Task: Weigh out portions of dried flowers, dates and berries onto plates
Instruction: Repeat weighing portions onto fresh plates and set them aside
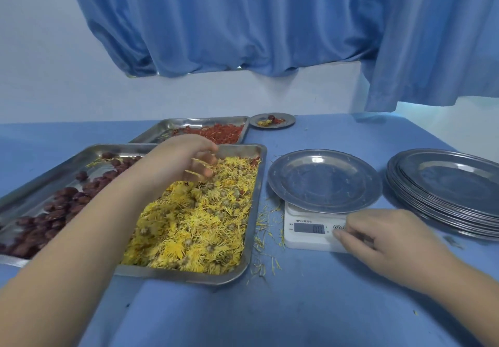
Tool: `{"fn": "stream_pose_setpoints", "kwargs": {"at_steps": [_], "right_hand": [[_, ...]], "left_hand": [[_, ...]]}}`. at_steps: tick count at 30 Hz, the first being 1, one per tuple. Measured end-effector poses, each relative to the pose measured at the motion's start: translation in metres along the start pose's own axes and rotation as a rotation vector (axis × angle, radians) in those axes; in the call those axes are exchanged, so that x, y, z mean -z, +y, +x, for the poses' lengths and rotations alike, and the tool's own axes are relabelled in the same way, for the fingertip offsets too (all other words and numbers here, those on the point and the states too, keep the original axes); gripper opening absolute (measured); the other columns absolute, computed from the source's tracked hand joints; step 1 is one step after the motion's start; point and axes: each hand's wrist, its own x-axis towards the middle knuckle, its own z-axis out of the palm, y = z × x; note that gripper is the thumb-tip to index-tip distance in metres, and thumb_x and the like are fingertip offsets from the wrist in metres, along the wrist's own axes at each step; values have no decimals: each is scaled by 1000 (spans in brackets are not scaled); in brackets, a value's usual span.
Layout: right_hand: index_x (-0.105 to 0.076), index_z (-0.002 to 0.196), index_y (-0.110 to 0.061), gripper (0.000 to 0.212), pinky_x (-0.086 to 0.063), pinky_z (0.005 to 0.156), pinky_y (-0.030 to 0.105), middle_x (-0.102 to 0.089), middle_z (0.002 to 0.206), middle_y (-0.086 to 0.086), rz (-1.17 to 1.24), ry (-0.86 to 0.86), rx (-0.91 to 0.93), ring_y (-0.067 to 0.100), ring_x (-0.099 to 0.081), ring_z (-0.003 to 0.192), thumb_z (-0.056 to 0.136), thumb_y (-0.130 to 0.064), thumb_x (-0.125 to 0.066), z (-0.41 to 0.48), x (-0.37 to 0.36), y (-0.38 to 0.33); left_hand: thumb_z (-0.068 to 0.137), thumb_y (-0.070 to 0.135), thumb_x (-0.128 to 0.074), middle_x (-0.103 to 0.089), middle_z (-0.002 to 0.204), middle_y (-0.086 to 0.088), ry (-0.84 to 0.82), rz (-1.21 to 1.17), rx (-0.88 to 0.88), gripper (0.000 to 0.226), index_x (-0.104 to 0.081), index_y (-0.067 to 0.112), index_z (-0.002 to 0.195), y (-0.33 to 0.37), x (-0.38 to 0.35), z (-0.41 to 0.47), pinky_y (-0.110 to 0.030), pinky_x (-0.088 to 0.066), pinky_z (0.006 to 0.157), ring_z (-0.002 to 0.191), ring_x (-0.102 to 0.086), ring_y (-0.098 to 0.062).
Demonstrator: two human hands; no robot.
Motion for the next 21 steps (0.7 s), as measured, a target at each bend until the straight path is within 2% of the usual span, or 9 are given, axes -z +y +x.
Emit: {"fn": "stream_pose_setpoints", "kwargs": {"at_steps": [2, 4, 6, 8, 11, 15, 18, 21], "right_hand": [[-42, 54, -16, 41, -38, 39, 28, -40, 46, -7, -6, 21, 28, 20, -45, 43, 86, -41, -50, 1, -2, -2], [-47, 55, -16, 44, -39, 39, 29, -45, 47, -6, -6, 25, 39, 21, -48, 44, 87, -45, -42, 2, -3, -5], [-49, 55, -15, 45, -40, 40, 30, -46, 47, -5, 4, 24, 46, 22, -48, 45, 87, -46, -39, 2, -4, -8], [-49, 55, -15, 45, -40, 40, 31, -44, 47, -4, 17, 26, 59, 23, -47, 45, 87, -45, -40, 1, -5, -10], [-50, 55, -13, 45, -41, 39, 31, -44, 46, -4, 19, 29, 75, 25, -47, 44, 88, -43, -41, -1, -6, -9], [-50, 54, -13, 46, -41, 39, 32, -44, 46, -4, 9, 22, 89, 24, -46, 43, 87, -43, -41, -5, -8, -5], [-50, 54, -13, 46, -41, 39, 31, -44, 46, -4, 12, 26, 101, 23, -46, 43, 87, -43, -42, -5, -9, -4], [-50, 54, -13, 46, -40, 39, 30, -43, 46, -5, 13, 29, 108, 23, -45, 43, 87, -43, -42, -4, -8, -5]], "left_hand": [[96, 37, -53, -73, 89, 10, -52, 271, -77, 19, -68, 27, 103, 1, 7, -14, -31, -54, 71, 76, -71, -11], [95, 42, -51, -72, 87, 19, -197, 486, -146, 17, -67, 36, 98, 0, 10, -29, -28, -50, 71, 73, -69, -1], [94, 42, -53, -70, 86, 21, -368, 611, -177, 13, -66, 41, 93, -3, 7, -42, -28, -49, 75, 76, -67, 2], [93, 42, -57, -68, 89, 24, -467, 684, -183, 10, -66, 46, 93, -9, 1, -49, -28, -51, 82, 81, -66, 4], [90, 41, -61, -66, 91, 28, -528, 762, -160, 9, -65, 47, 95, -19, -8, -51, -29, -53, 82, 84, -62, 7], [88, 29, -65, -67, 91, 22, -581, 857, -150, 17, -66, 44, 95, -26, -14, -49, -23, -51, 78, 83, -61, 7], [85, 35, -71, -62, 97, 23, -588, 948, -156, 20, -64, 43, 102, -31, -13, -48, -16, -45, 69, 84, -56, 11], [82, 40, -74, -59, 98, 22, -567, 1002, -158, 24, -64, 41, 104, -35, -13, -46, -23, -49, 75, 88, -56, 4]]}}
